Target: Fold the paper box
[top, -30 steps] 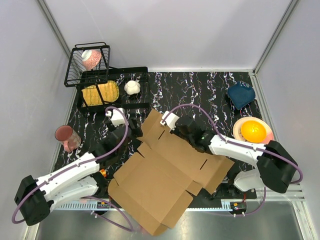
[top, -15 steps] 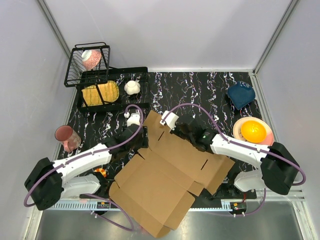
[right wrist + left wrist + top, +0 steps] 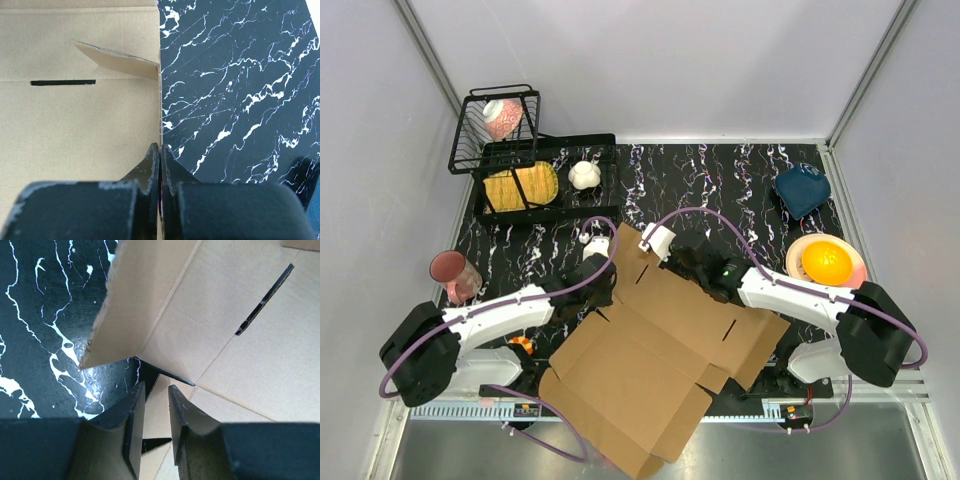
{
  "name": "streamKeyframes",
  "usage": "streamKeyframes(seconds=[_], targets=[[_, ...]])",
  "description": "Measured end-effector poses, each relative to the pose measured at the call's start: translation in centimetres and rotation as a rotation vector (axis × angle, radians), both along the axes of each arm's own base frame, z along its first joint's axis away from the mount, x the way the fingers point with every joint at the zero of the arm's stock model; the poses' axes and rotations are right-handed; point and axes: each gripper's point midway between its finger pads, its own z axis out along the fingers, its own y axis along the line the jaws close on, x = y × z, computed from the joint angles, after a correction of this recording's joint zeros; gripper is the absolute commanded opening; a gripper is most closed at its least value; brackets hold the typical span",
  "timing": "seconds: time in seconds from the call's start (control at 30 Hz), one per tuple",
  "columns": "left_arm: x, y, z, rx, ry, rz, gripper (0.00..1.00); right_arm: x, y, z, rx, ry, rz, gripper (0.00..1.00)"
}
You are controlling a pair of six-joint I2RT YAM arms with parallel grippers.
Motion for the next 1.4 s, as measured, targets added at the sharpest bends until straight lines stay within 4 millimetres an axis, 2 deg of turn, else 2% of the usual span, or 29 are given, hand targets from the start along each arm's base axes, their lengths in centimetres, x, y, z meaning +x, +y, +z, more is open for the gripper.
streamKeyframes(seconds=[0.2, 0.37, 0.5, 0.73, 0.9, 1.03, 1.1, 1.23, 1.3, 1.33, 1.4], targets=[[-0.5, -1.0, 0.4, -0.04, -0.008, -0.041, 0.13, 0.0, -0.1, -0.2, -0.008, 0.004, -0.002, 0.01], [-1.7, -2.8, 1.9, -0.132, -0.037, -0.119, 0.11, 0.0, -0.1, -0.2, -0.009, 0.004, -0.004, 0.01], [-2.7, -4.0, 2.0, -0.182, -0.04, -0.175, 0.1, 0.0, -0.1, -0.2, -0.009, 0.003, -0.005, 0.01], [-4.5, -6.2, 1.2, -0.228, -0.037, -0.248, 0.09, 0.0, -0.2, -0.3, -0.005, 0.006, -0.011, 0.01], [-5.6, -7.9, -0.7, -0.203, -0.016, -0.291, 0.08, -0.1, -0.2, -0.3, -0.003, 0.012, -0.015, 0.01], [-5.8, -8.3, -2.2, -0.183, 0.006, -0.289, 0.08, -0.2, -0.2, -0.4, -0.004, 0.017, -0.016, 0.01], [-5.8, -8.3, -2.6, -0.179, 0.011, -0.284, 0.12, -0.2, -0.2, -0.5, -0.005, 0.018, -0.017, 0.01], [-5.6, -8.0, -1.5, -0.185, -0.02, -0.268, 0.47, -0.2, -0.3, -0.5, -0.009, 0.019, -0.017, 0.01], [-5.2, -7.2, 0.0, -0.184, -0.067, -0.255, 0.6, -0.4, -0.3, -0.6, -0.013, 0.023, -0.015, 0.01], [-4.9, -6.9, 1.4, -0.198, -0.1, -0.244, 0.73, -0.5, -0.3, -0.7, -0.014, 0.025, -0.013, 0.01], [-3.9, -6.4, 4.9, -0.226, -0.187, -0.218, 0.82, -0.5, -0.2, -0.7, -0.016, 0.027, -0.011, 0.01]])
